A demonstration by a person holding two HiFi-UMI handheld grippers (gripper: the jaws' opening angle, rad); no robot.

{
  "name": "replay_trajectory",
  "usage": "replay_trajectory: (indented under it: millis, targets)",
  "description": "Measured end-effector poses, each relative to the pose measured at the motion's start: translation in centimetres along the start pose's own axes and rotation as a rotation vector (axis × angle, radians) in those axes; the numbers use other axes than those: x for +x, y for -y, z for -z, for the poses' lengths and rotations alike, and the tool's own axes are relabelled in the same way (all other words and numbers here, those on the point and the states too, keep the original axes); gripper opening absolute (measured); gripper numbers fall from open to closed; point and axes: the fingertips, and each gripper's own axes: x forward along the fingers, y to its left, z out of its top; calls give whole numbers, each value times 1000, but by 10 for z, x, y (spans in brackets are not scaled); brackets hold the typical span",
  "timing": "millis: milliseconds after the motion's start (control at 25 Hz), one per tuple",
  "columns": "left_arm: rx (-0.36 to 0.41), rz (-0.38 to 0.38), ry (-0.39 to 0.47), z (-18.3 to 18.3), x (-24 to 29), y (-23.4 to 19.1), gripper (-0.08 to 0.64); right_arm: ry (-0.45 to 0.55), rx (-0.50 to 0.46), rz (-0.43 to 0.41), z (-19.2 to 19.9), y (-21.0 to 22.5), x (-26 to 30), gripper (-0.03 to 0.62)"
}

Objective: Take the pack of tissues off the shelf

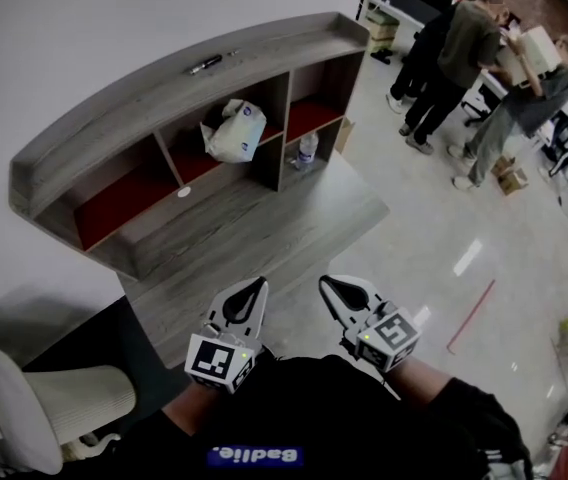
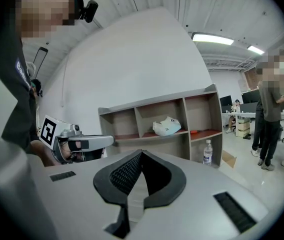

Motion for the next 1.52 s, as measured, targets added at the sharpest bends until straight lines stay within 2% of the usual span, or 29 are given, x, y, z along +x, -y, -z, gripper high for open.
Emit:
replay_trajectory:
  millis: [440, 1000, 1160, 1280, 1520]
  targets:
    - [18, -17, -23, -2, 33, -18, 3, -10, 11, -41, 0, 24, 29, 29]
    - [133, -187, -44, -23, 92, -41, 3, 12, -17, -194, -28, 81, 61, 29]
    - [172, -214, -74, -18, 105, -52, 6, 14, -22, -215, -30, 91, 65, 29]
    - [230, -233, -103, -15, 112, -62, 20, 10, -16, -218, -29, 97, 64, 29]
    - [257, -239, -138, -12, 126, -78, 54, 6, -9, -205, -27, 107, 63, 29]
